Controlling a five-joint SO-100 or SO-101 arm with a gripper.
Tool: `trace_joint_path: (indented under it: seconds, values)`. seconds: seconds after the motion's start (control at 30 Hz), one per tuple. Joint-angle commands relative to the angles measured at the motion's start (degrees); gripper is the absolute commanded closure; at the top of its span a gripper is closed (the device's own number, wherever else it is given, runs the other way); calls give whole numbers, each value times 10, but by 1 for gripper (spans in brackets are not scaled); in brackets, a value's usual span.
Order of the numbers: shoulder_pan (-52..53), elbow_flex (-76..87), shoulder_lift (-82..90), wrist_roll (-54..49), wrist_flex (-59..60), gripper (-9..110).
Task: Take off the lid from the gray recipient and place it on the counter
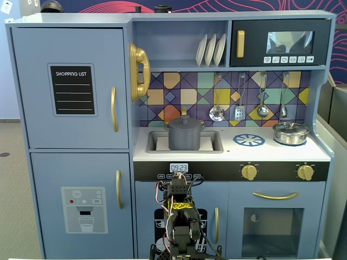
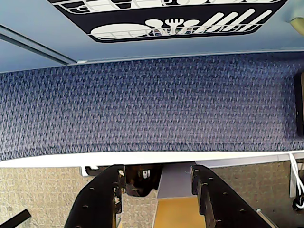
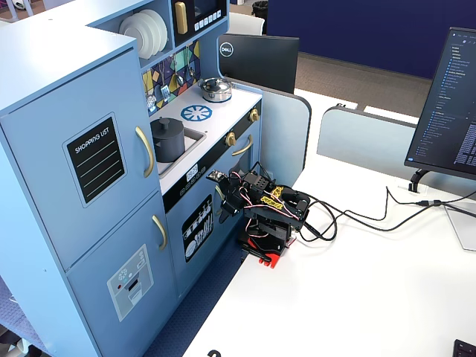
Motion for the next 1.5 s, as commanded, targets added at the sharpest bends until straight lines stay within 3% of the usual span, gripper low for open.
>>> trace_joint_path:
  seconds: [0.0, 0.33, 0.43, 0.6, 0.93, 1.17, 1.47]
  values:
    - [19, 0, -4, 10, 101, 101]
    - [10, 0, -4, 11, 101, 101]
    - [19, -12, -4, -32, 94, 101]
    - [41, -158, -68, -85, -65, 101]
    - [50, -474, -206, -91, -365, 101]
    - [71, -562, -274, -116, -416, 101]
    - [83, -584, -374, -74, -536, 88]
